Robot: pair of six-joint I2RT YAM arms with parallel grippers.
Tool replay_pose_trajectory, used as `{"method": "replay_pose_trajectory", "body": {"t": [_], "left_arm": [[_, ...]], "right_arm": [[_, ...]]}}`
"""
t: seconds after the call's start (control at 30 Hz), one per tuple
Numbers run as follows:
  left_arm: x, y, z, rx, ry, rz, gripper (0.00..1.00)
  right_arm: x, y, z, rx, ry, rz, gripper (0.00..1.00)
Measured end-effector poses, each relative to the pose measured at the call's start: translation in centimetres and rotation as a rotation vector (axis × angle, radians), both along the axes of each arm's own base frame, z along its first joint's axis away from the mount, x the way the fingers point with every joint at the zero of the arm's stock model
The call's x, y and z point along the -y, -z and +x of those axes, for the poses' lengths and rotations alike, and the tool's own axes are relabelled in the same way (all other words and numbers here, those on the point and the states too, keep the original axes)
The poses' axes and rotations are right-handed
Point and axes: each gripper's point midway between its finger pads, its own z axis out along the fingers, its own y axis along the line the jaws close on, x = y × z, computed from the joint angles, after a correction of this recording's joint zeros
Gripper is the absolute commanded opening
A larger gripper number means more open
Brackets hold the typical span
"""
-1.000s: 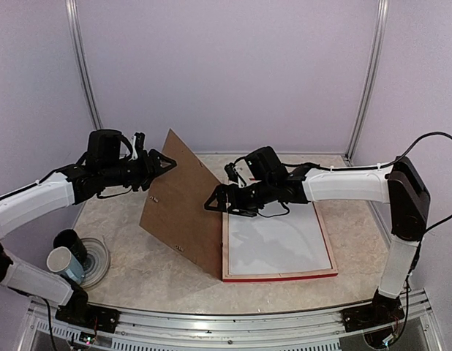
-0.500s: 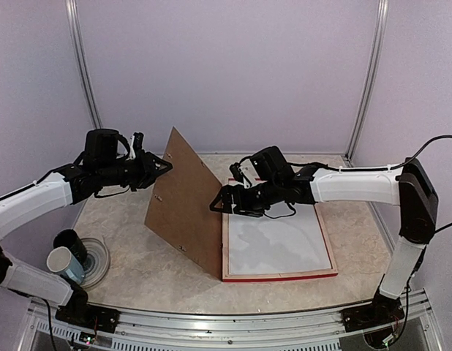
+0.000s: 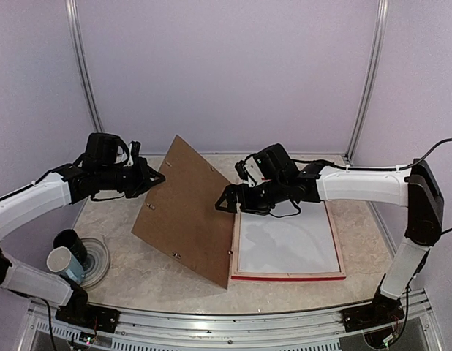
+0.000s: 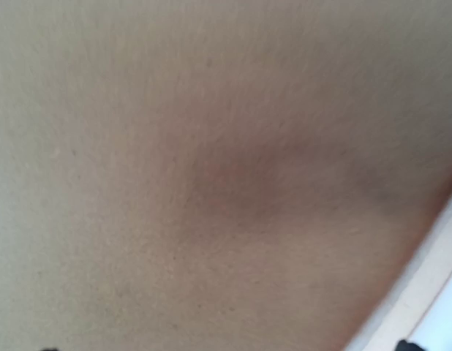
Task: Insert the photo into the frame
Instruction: Pass from the right arm to the left, then adjust the frame body at the center of the board.
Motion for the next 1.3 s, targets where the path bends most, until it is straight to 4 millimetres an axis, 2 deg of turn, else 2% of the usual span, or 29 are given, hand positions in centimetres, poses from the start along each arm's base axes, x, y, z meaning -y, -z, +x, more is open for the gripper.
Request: {"method": "replay_pose_trajectory", "body": {"t": [0.17,0.27,0.43,0.6,0.73,0.9,1.0,1.17,1.3], "left_arm": [[-1.1,0.3,-0.2,-0.008,-0.037,0.022,0.0],[-1.9,0.0,-0.2,0.008,-0.065,0.028,0.0],[-2.8,0.3,-0.4,0.015,-0.091,0.026,0.0],[-3.1,0.4,-0.4,0.033,-0.086,-0.013,0.0],[-3.6,-0.3,-0.4,0.077,-0.082,-0.074,0.0],[-3.8,-2.6,-0.3,0.153,-0.072,-0.15,0.0],[-3.7,-4.5,-0.3,0.212,-0.057,-0.206,0.0],[-3.1,-6.0,-0.6,0.274,-0.028,-0.295,0.0],[-2.6,-5.7,-0.8,0.287,-0.006,-0.363,0.0]], "right_arm": [[1.1,-0.4,0.4,0.01,0.032,-0.016,0.99],[2.2,0.1,0.6,0.002,0.058,-0.036,0.99],[5.3,0.5,1.7,-0.004,0.132,-0.07,0.99],[10.6,0.1,3.3,-0.002,0.253,-0.087,0.99],[16.2,0.4,4.9,-0.007,0.389,-0.113,0.99],[23.1,1.7,6.1,-0.038,0.562,-0.161,0.99],[26.5,2.4,6.6,-0.058,0.65,-0.19,0.99],[31.4,4.3,6.8,-0.105,0.777,-0.226,0.99],[34.2,6.1,6.7,-0.151,0.847,-0.249,0.99]]}}
